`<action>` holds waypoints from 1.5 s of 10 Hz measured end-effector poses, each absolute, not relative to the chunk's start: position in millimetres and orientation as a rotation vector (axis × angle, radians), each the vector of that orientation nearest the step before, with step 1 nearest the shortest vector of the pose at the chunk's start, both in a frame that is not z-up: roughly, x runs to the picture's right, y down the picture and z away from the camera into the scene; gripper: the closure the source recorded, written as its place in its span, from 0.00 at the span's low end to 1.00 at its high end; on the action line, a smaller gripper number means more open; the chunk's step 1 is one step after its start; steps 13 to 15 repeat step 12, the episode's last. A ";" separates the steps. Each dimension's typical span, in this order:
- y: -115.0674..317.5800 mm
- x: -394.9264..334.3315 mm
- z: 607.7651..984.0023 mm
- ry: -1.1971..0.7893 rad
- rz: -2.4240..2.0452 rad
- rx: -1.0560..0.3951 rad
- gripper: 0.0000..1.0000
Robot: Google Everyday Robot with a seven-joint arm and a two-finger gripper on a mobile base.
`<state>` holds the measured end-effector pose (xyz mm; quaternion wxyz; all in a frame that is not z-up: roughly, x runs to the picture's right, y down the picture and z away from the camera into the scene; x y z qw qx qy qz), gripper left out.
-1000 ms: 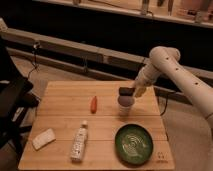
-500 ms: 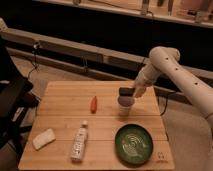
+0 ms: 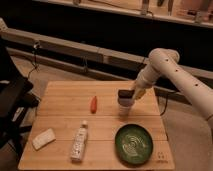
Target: Place the eraser in the ceramic cup
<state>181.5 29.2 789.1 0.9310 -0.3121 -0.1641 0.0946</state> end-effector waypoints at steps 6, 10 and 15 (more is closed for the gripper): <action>33.1 181.9 789.7 -0.328 0.188 -0.652 0.24; 33.1 179.4 790.1 -0.303 0.176 -0.637 0.20; 31.7 181.9 790.7 -0.314 0.187 -0.637 0.20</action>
